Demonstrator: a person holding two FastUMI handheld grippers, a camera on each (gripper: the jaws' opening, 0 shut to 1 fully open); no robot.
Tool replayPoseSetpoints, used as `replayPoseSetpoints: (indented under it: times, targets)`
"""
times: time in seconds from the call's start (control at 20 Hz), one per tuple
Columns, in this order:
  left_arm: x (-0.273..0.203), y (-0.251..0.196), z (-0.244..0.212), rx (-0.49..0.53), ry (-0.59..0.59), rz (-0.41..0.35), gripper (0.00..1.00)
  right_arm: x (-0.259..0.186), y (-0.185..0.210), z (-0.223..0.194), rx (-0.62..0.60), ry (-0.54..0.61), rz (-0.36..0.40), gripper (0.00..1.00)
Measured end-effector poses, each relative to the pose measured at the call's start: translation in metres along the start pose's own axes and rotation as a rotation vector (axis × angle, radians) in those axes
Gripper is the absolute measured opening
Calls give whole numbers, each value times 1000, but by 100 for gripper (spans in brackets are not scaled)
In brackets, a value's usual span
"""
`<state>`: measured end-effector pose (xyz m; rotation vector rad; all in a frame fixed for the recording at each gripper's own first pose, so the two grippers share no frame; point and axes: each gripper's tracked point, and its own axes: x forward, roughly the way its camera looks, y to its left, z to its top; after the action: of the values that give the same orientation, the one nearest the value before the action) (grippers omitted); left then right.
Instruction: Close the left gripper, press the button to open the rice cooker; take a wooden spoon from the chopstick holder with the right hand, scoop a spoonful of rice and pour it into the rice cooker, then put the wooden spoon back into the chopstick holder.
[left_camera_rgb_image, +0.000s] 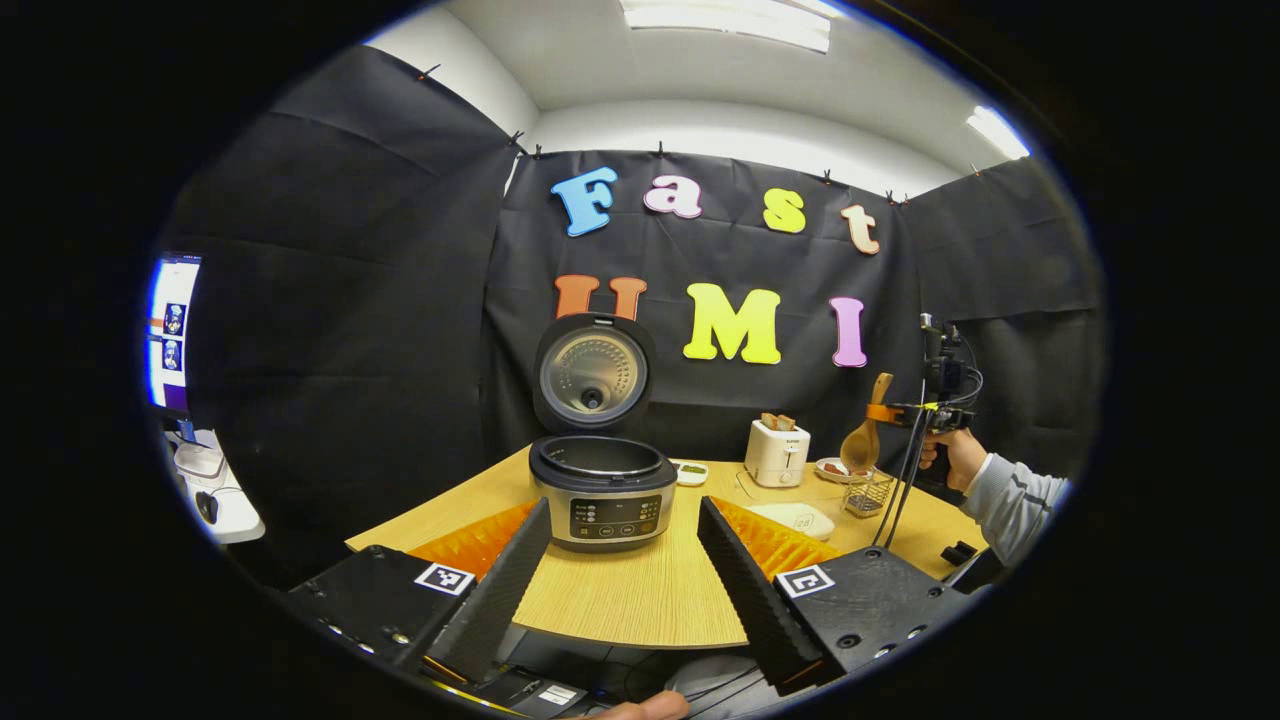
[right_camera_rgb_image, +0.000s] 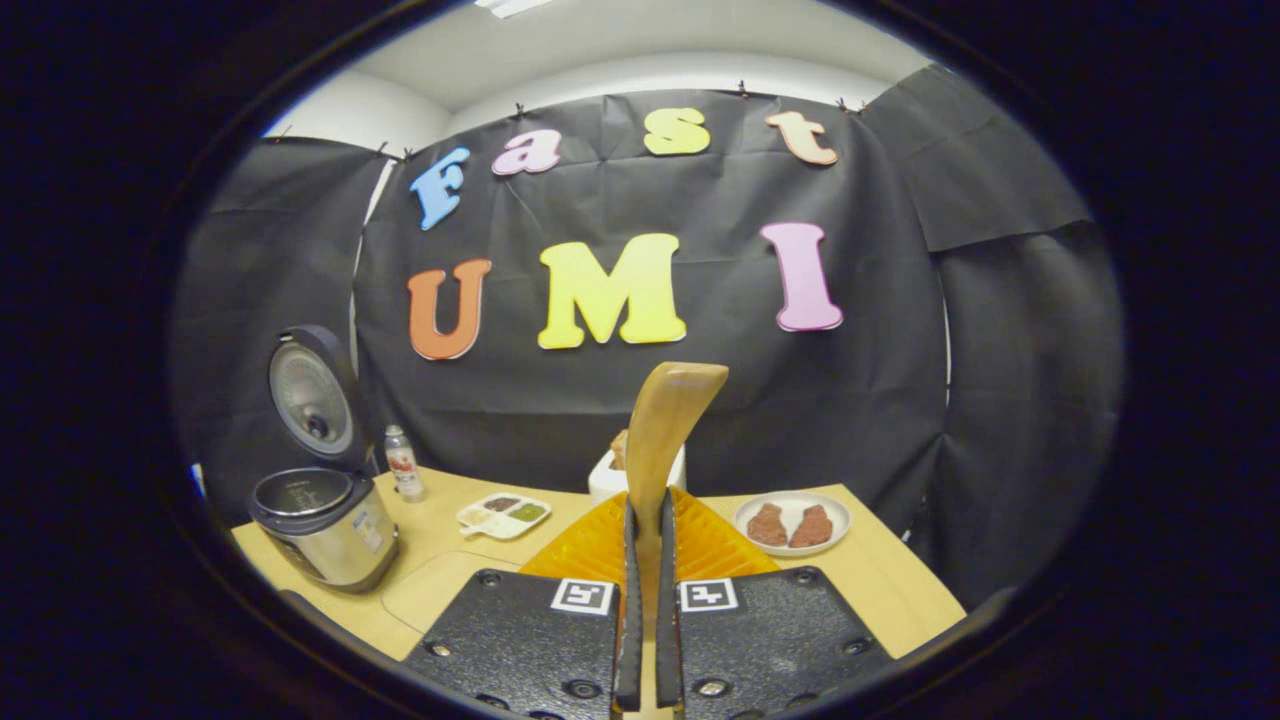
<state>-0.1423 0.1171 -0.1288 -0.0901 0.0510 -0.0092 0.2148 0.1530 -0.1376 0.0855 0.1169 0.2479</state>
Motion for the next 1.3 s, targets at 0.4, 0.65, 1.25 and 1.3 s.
replayPoseSetpoints:
  times: [0.4, 0.65, 1.25, 1.3]
  targets:
    - [2, -8, -10, 35, 20, -11, 94, 16, 75, -60, -40, 74, 78, 11]
    - [5, -9, -20, 59, 43, -21, 94, 31, 84, -109, -29, 136, 39, 11]
    - [11, -16, -32, 62, 67, -38, 95, 26, 119, -143, 307, 314, 144, 11]
    - [11, -16, -31, 62, 66, -38, 95, 27, 116, -144, 346, 316, 146, 11]
